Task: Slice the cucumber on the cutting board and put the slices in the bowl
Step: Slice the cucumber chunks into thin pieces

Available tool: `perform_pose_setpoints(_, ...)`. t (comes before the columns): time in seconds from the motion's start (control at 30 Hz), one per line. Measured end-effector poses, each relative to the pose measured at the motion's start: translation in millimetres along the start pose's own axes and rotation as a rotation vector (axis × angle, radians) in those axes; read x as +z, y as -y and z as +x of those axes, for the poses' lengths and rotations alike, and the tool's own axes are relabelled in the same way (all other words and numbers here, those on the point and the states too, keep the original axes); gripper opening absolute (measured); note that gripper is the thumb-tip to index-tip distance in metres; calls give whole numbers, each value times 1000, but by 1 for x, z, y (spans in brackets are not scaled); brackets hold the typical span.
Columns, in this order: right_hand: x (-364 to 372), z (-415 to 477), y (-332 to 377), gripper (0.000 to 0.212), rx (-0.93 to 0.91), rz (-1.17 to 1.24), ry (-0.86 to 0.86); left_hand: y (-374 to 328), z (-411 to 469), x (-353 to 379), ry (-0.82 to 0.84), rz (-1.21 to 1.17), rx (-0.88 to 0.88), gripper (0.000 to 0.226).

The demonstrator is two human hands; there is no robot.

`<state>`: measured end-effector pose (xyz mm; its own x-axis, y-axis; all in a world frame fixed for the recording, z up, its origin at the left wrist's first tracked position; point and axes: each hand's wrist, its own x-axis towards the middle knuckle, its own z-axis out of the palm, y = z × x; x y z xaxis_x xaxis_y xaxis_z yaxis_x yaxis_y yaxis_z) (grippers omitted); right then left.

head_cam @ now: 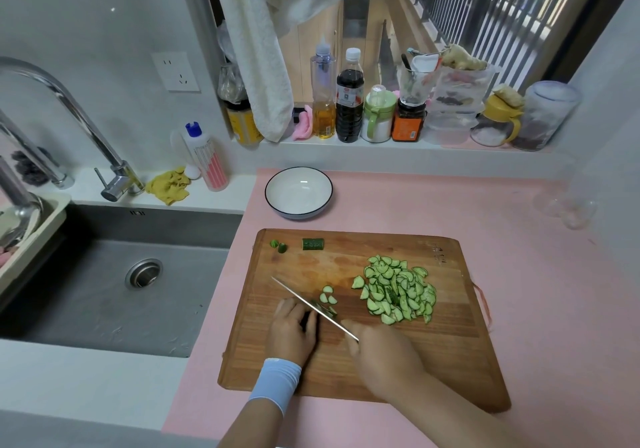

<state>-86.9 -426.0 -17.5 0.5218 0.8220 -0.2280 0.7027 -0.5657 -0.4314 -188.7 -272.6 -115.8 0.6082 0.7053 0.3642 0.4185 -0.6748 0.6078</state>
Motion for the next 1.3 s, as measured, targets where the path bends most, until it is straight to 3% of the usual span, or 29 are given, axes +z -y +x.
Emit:
perform_pose_setpoints(0.27, -7, -11, -12, 39, -20, 15, 29, 0, 2, -1, 18, -1, -10, 15)
perform_pose_setpoints(0.53, -1, 8, 7, 29, 2, 32, 70, 1, 1, -2, 15, -3, -10, 15)
perform_pose_setpoints(0.97, 3, 7, 15, 40, 6, -2, 21, -1, -3, -5, 13, -28, 0, 18)
perform_pose_setpoints(1.3, 1, -16, 3, 36, -25, -17, -12, 3, -7, -6, 14, -25, 2, 19)
